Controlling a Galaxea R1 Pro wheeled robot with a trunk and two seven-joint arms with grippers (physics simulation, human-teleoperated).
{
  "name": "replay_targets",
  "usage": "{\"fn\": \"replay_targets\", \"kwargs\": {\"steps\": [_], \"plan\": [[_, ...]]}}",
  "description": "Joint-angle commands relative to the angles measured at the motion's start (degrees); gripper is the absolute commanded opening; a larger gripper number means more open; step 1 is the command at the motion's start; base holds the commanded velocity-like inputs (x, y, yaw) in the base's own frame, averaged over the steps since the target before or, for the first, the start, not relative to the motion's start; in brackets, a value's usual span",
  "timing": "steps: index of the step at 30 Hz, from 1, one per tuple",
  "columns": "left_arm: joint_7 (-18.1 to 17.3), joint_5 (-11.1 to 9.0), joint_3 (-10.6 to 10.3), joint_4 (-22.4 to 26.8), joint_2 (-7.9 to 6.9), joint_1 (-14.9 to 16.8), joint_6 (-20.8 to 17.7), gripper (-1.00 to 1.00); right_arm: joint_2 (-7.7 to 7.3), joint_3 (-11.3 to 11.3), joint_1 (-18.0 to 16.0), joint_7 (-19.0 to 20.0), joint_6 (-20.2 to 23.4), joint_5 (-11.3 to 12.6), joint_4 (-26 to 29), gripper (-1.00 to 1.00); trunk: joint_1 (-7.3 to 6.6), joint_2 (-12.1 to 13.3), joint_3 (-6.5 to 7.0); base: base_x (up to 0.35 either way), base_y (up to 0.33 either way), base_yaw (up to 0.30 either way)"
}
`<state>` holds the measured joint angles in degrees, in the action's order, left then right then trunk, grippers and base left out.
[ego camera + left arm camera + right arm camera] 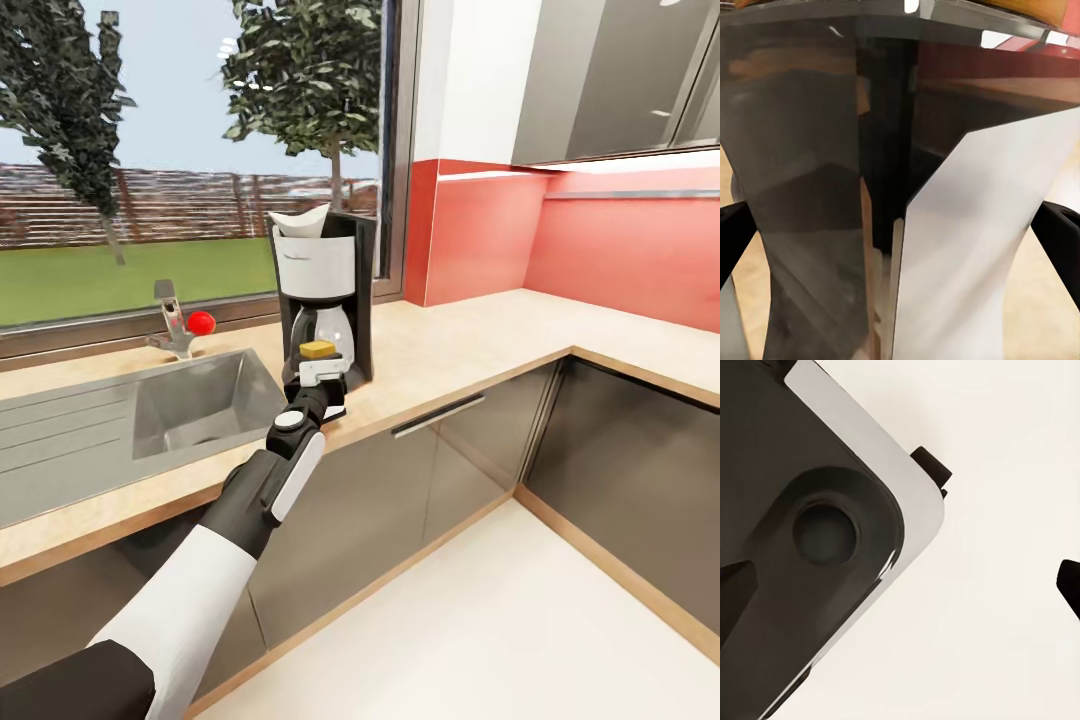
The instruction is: Set up a coffee station on the kitchen countertop: keep the coffee maker on the countertop, move the bottle of coffee from the kitchen shelf to the counter next to the coffee maker, place a paper coffee filter on top of the coffee maker, put the saucer next to the coffee maker with the coffee cup on the saucer, and place the electric kettle next to the coffee maker.
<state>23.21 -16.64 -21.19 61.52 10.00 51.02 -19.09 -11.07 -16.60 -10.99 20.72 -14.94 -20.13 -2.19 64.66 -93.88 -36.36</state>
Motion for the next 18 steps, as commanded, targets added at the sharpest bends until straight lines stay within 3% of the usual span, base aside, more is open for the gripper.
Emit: {"fn": "replay_targets", "kwargs": {"steps": [1,18], "plan": [[0.4,-0.5,-0.1,0.1,0.00,0.0,-0.2,-1.00,0.00,-0.3,-0.1,0.0,-0.4,0.0,-0.2,1.00,0.00,0.0,-0.06,0.000,0.000,0.000],[0.4,-0.4,-0.1,0.1,0.00,0.0,-0.2,-1.00,0.00,-0.3,-0.1,0.0,-0.4,0.0,-0.2,1.00,0.00,0.0,-0.06,0.053,0.000,0.000]]}}
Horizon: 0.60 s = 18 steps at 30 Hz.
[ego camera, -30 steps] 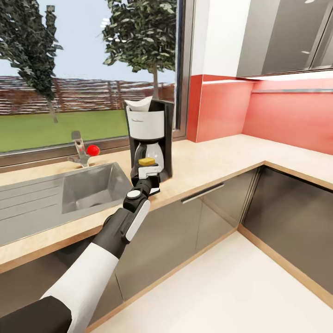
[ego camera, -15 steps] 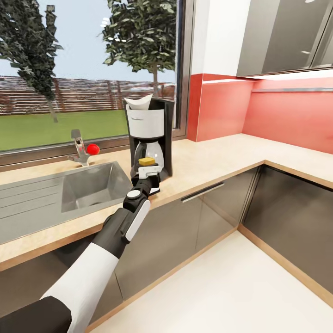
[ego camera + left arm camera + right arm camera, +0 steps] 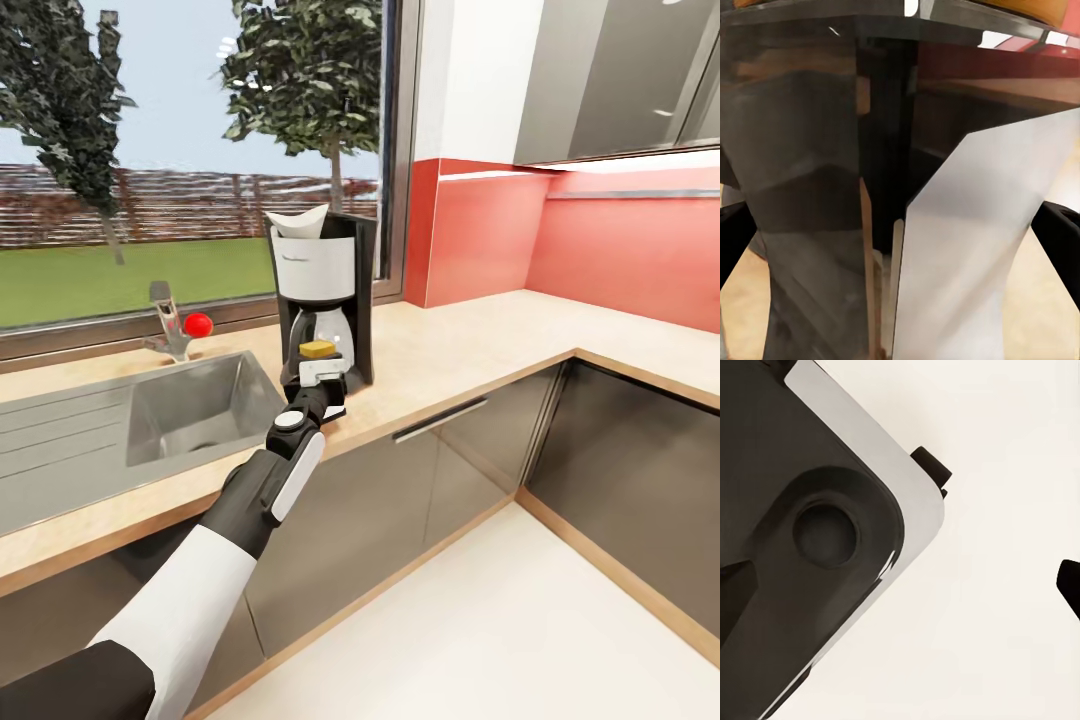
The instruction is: Set up a coffee station on the kitchen countertop: keep the coffee maker on the countertop, move the bottle of coffee from the kitchen shelf to the counter next to the coffee maker, place a paper coffee filter on top of the coffee maker, put the saucer next to the coffee maker with the coffee cup on the saucer, and place the electric kettle next to the coffee maker.
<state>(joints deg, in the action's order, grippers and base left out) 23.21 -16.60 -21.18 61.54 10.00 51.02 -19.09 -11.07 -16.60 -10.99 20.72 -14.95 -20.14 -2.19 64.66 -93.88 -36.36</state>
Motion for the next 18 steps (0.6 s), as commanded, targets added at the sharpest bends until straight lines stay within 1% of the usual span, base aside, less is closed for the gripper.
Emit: {"fn": "replay_targets", "kwargs": {"steps": [1,13,18], "plan": [[0.4,-0.5,-0.1,0.1,0.00,0.0,-0.2,-1.00,0.00,-0.3,-0.1,0.0,-0.4,0.0,-0.2,1.00,0.00,0.0,-0.06,0.025,0.000,0.000],[0.4,-0.5,-0.1,0.0,0.00,0.0,-0.2,-1.00,0.07,-0.3,-0.1,0.0,-0.4,0.0,-0.3,1.00,0.00,0.0,-0.06,0.002,0.000,0.000],[0.4,-0.5,-0.1,0.1,0.00,0.0,-0.2,-1.00,0.08,-0.3,-0.1,0.0,-0.3,0.0,-0.3,1.00,0.00,0.0,-0.31,0.000,0.000,0.000]]}}
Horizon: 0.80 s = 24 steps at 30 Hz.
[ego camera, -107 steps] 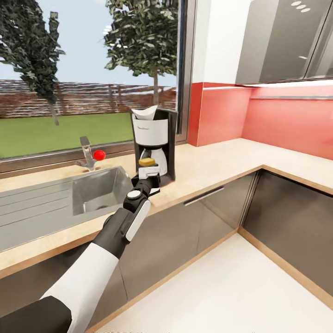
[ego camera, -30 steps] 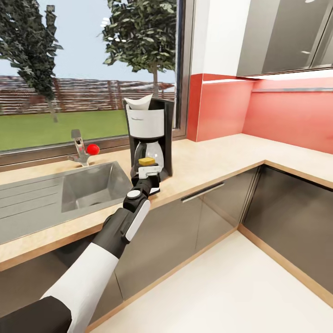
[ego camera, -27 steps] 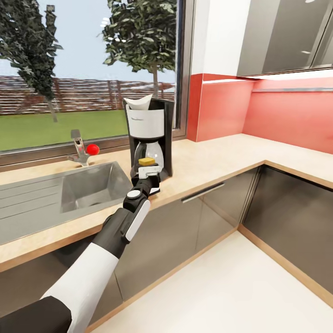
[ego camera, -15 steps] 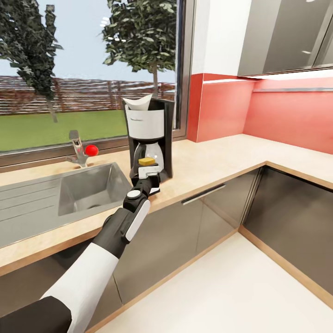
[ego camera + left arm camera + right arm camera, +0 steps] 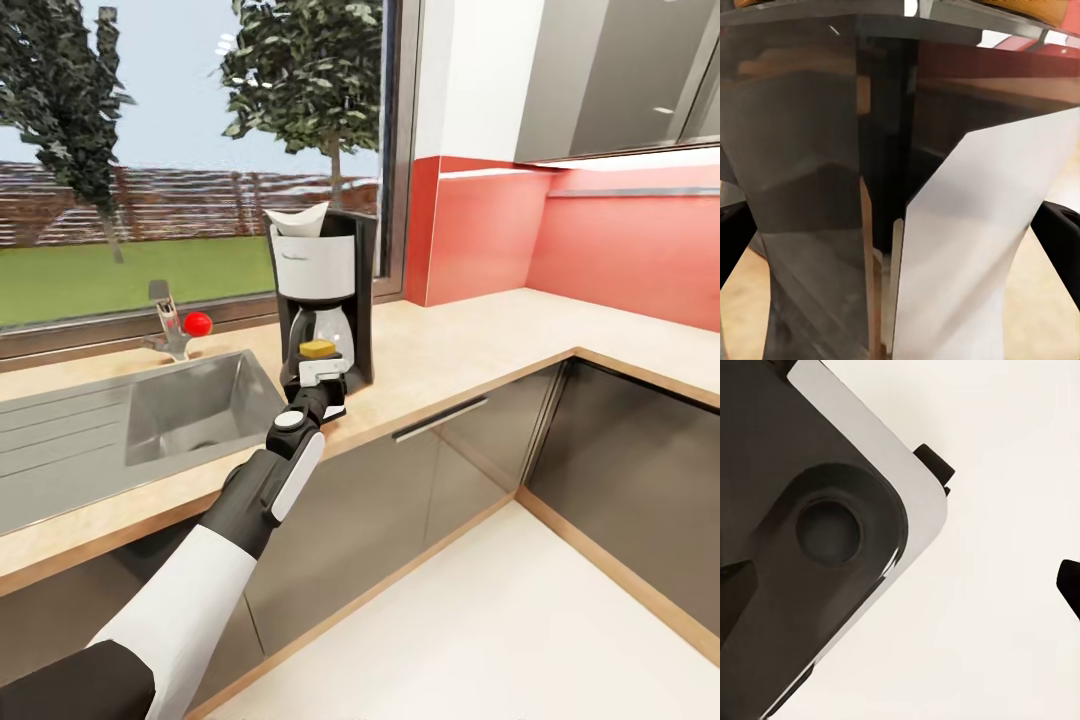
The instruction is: Set up a coffee station on the kitchen countertop: keep the coffee maker on the countertop, move the bottle of coffee from the kitchen shelf to the counter next to the coffee maker, place a paper coffee filter on top of the coffee maker, put the saucer next to the coffee maker with the coffee cup on the saucer, and place the electric kettle next to the coffee maker.
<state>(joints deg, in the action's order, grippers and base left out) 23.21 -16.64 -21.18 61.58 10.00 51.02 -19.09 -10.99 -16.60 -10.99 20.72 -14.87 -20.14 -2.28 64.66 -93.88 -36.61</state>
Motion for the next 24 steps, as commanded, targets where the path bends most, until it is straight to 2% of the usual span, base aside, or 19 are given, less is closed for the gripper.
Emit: {"fn": "replay_targets", "kwargs": {"steps": [1,24], "plan": [[0.4,-0.4,-0.1,0.1,0.00,0.0,-0.2,-1.00,0.00,-0.3,-0.1,0.0,-0.4,0.0,-0.2,1.00,-0.01,0.0,-0.13,0.000,0.000,0.000],[0.4,-0.4,-0.1,0.2,0.00,0.0,-0.2,-1.00,0.00,-0.3,-0.1,0.0,-0.4,0.0,-0.2,1.00,-0.01,0.0,-1.67,0.000,0.000,0.000]]}}
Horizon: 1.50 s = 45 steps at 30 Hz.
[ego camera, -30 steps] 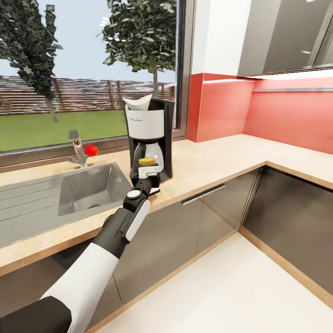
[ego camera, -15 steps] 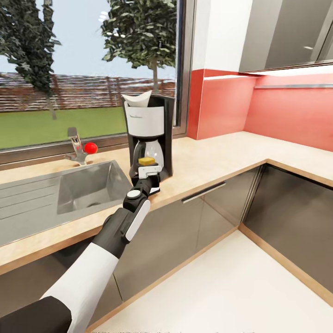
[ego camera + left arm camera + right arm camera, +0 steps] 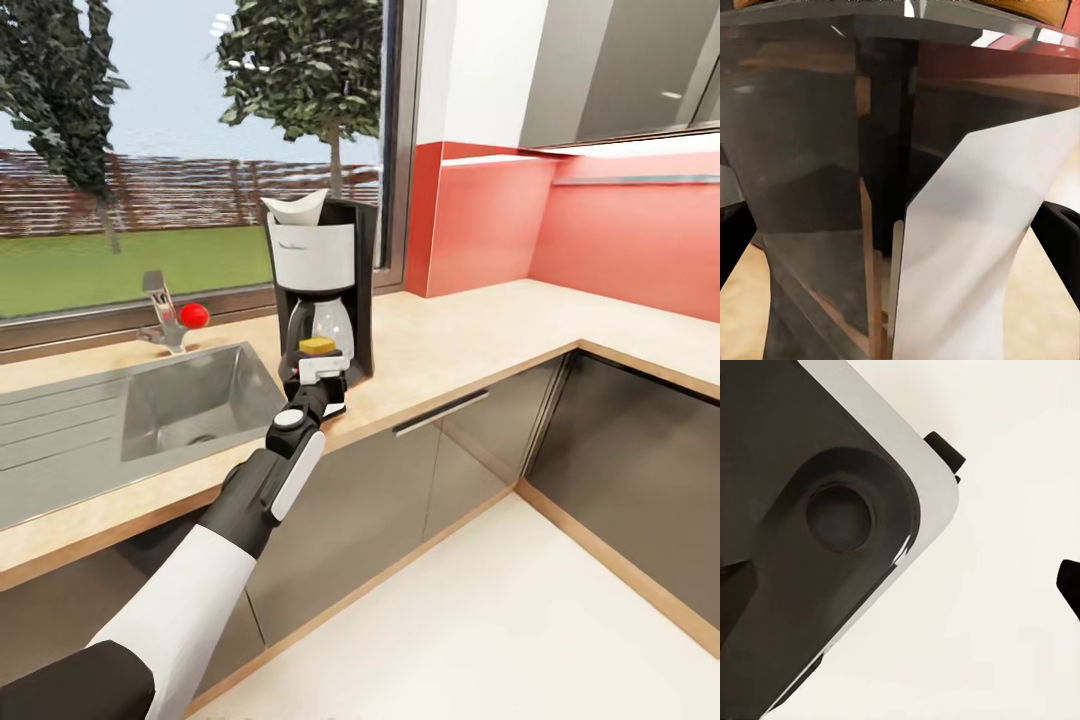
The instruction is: Set up a coffee station on the kitchen countertop: keep the coffee maker on the countertop, move the bottle of coffee from the kitchen shelf to the counter next to the coffee maker, place a paper coffee filter on top of the coffee maker, put the saucer next to the coffee maker with the coffee cup on the saucer, and place the electric kettle next to the coffee maker.
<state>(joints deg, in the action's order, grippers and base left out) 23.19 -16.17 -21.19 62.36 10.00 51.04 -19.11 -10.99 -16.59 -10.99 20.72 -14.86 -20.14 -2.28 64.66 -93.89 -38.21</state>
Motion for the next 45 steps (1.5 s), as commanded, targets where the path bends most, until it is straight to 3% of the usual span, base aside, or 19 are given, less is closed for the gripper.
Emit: {"fn": "replay_targets", "kwargs": {"steps": [1,10,43,44,45], "plan": [[0.5,-0.9,-0.1,-0.6,0.00,0.0,-0.1,-1.00,0.00,-0.3,-0.1,0.0,-0.4,0.0,-0.2,1.00,0.00,0.0,-0.15,0.000,0.000,0.000],[0.5,-0.9,-0.1,-0.6,0.00,0.0,-0.1,-1.00,0.00,-0.3,-0.1,0.0,-0.4,0.0,-0.2,1.00,0.00,0.0,-0.80,0.000,0.000,0.000],[0.5,-1.0,-0.1,-0.4,0.00,0.0,-0.2,-1.00,0.00,-0.3,-0.1,0.0,-0.4,0.0,-0.2,1.00,0.00,0.0,-1.24,0.000,0.000,0.000],[0.5,-1.0,-0.1,-0.4,0.00,0.0,-0.2,1.00,0.00,-0.3,-0.1,0.0,-0.4,0.0,-0.2,1.00,0.00,0.0,-1.24,0.000,0.000,0.000],[0.5,-1.0,-0.1,-0.4,0.00,0.0,-0.2,1.00,0.00,-0.3,-0.1,0.0,-0.4,0.0,-0.2,1.00,0.00,0.0,-1.24,0.000,0.000,0.000]]}}
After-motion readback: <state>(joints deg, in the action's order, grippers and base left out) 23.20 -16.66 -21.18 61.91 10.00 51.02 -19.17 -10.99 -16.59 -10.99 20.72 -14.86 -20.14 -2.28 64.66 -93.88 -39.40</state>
